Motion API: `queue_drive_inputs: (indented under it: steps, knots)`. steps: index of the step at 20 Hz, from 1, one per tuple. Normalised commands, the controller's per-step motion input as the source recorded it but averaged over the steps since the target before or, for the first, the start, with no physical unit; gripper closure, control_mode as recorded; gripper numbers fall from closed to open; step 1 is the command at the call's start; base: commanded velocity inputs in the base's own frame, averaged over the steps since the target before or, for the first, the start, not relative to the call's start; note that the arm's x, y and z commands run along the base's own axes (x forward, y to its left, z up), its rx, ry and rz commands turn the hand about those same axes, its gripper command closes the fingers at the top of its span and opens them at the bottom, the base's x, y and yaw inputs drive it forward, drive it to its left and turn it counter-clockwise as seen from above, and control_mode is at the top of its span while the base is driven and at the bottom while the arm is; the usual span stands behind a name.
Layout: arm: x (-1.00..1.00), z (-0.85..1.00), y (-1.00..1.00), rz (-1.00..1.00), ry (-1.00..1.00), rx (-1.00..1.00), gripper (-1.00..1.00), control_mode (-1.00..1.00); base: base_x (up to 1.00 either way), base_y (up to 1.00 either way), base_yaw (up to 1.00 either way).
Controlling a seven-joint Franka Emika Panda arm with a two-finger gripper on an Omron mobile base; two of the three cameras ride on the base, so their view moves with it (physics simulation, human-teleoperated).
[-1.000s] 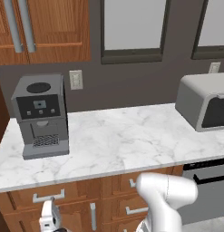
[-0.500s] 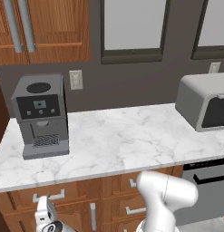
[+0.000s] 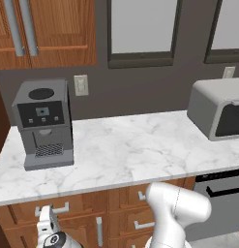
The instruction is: Take the pizza cutter from the drawer on the left and place it on the dining counter for cutting.
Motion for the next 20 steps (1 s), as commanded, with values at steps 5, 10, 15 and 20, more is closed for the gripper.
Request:
queue_drive_inputs:
  steps: [5, 10, 15, 20]
  knots:
    - [0.11, 0.00, 0.00, 0.00, 0.00, 0.00, -1.00, -1.00, 0.00, 0.00, 0.00]
    - [0.01, 0.00, 0.00, 0.00, 0.00, 0.00, -1.00, -1.00, 0.00, 0.00, 0.00]
    - [0.00, 0.00, 0.00, 0.00, 0.00, 0.00, -1.00, -1.00, 0.00, 0.00, 0.00]
    - [0.00, 0.00, 0.00, 0.00, 0.00, 0.00, 1.00, -1.00, 0.00, 0.00, 0.00]
